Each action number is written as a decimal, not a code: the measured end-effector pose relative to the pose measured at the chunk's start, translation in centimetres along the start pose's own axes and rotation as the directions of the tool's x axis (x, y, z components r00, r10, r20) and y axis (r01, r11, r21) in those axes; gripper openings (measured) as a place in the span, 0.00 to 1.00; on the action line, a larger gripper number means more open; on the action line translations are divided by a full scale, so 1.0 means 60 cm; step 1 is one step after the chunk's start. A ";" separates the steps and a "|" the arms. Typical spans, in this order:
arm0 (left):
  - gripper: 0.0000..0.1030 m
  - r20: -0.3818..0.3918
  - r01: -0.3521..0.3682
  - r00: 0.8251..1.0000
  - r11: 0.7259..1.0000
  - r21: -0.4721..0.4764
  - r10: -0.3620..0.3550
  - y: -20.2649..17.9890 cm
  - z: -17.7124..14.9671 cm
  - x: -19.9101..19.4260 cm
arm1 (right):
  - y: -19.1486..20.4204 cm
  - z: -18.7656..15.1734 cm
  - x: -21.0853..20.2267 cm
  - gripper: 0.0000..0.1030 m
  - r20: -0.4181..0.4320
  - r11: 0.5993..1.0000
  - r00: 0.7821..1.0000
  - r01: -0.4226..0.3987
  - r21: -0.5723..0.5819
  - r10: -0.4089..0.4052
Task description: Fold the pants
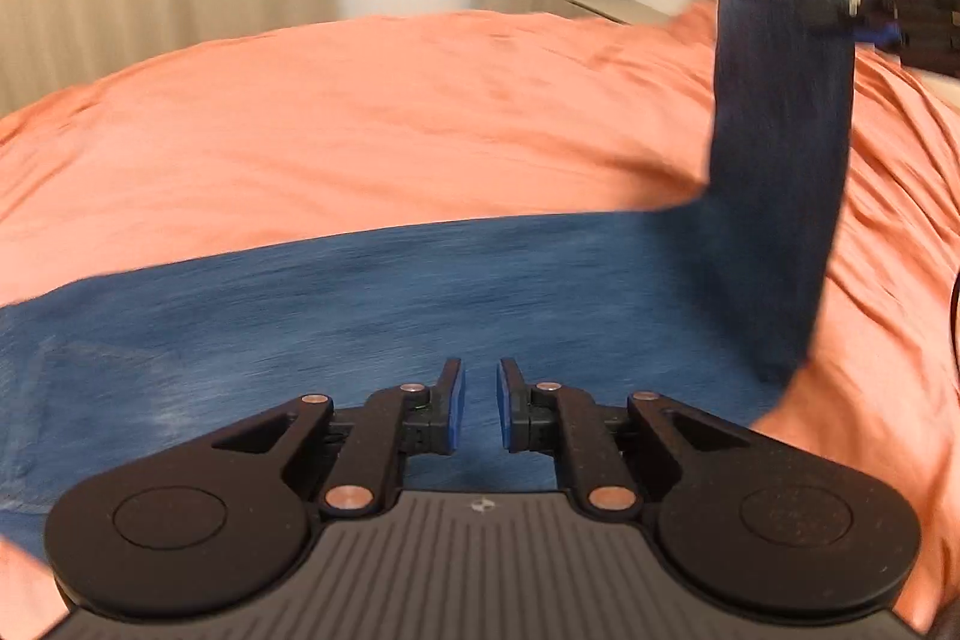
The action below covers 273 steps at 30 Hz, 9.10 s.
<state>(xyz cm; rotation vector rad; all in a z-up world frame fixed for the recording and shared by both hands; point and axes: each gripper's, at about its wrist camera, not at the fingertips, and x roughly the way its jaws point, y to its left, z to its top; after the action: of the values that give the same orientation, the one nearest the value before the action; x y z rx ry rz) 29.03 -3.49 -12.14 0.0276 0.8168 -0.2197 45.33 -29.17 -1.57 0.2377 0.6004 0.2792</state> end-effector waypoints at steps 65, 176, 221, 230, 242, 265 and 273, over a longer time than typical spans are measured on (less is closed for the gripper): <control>0.56 -0.040 0.225 0.965 0.896 -0.383 -0.260 0.107 0.027 0.262 | -0.050 -0.246 0.032 0.38 -0.142 0.991 0.981 0.129 -0.040 -0.134; 0.45 0.038 -0.179 0.962 0.730 -0.660 0.270 0.416 -0.115 -0.109 | 0.165 -0.257 0.258 0.50 -0.282 0.782 0.951 -0.272 -0.561 0.129; 0.22 0.378 -0.284 0.866 0.944 -0.165 0.327 0.104 0.129 -0.138 | 0.064 -0.220 0.129 0.36 -0.330 0.971 0.940 -0.150 -0.183 0.083; 0.22 0.232 -0.326 0.935 0.908 0.263 0.269 -0.191 0.062 0.061 | -0.073 -0.256 0.058 0.36 -0.250 0.996 0.965 -0.066 0.064 0.080; 0.58 -0.230 0.104 0.970 0.992 0.073 -0.084 -0.190 0.014 0.135 | -0.161 -0.279 0.075 0.38 -0.272 0.966 0.950 -0.091 0.241 0.157; 0.57 -0.102 -0.159 0.984 0.980 -0.119 0.147 0.135 0.056 0.040 | -0.064 -0.193 0.297 0.41 -0.263 0.915 0.916 -0.201 0.350 0.302; 0.48 -0.085 -0.074 0.995 0.977 -0.199 0.058 0.188 0.043 0.035 | -0.033 -0.133 0.203 0.10 -0.184 0.859 0.903 -0.284 0.426 0.389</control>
<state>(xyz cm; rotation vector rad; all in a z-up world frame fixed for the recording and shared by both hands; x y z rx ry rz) 34.55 6.87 -12.57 -0.1280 0.9124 -0.0726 50.65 -25.93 -14.90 0.7081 0.8806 0.5405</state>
